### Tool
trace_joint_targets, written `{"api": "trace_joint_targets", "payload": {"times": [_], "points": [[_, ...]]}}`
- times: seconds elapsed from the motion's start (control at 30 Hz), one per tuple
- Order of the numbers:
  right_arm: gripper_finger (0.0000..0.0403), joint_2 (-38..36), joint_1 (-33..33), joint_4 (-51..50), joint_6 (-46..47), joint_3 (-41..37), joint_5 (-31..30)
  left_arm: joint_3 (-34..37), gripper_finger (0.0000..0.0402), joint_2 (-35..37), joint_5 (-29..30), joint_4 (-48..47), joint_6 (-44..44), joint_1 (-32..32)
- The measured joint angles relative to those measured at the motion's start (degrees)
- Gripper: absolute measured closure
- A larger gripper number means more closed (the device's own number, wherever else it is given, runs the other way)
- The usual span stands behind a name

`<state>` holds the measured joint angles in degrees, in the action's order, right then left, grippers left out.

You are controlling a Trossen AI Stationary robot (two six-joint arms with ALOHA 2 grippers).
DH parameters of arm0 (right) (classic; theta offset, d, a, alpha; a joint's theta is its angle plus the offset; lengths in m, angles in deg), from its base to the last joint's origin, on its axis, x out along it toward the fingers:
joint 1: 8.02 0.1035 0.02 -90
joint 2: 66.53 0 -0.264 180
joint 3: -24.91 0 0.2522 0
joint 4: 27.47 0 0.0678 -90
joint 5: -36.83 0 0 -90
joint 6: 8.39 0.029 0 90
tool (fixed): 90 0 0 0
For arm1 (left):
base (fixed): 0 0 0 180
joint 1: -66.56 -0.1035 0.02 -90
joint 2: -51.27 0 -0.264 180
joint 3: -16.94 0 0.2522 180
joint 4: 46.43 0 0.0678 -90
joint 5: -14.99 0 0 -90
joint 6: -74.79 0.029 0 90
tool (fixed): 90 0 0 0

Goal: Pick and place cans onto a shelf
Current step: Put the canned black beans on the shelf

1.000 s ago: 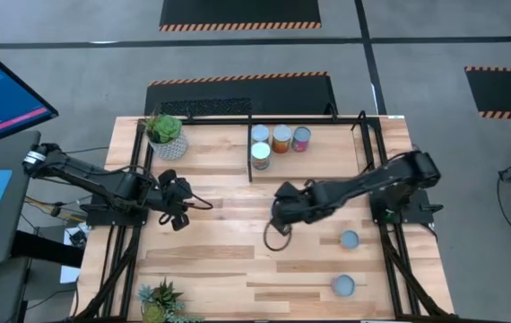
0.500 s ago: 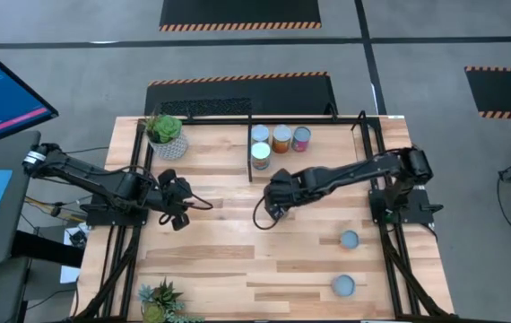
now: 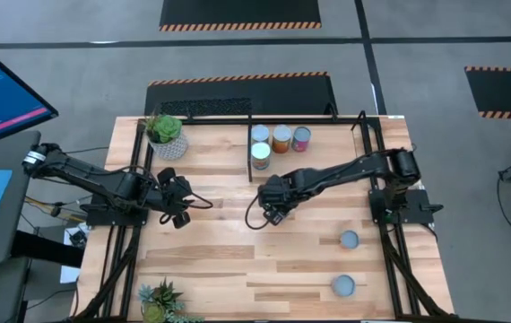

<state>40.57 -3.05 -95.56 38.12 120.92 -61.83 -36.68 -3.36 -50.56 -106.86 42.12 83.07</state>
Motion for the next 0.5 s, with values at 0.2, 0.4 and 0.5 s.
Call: {"api": "trace_joint_targets", "payload": {"times": [0.2,0.4,0.5], "points": [[0.0284,0.20,0.17,-0.95,-1.80,-0.04,-0.13,0.00,0.0297,0.00,0.22,-0.07,-0.05,0.00],[0.0284,0.20,-0.87,-0.64,-2.61,-0.04,0.30,0.00,0.0297,0.00,0.26,-0.12,-0.39,0.00],[0.0284,1.62,-1.07,0.39,-3.55,0.05,1.17,0.00,0.0297,0.00,0.25,-0.14,-0.37,0.00]]}}
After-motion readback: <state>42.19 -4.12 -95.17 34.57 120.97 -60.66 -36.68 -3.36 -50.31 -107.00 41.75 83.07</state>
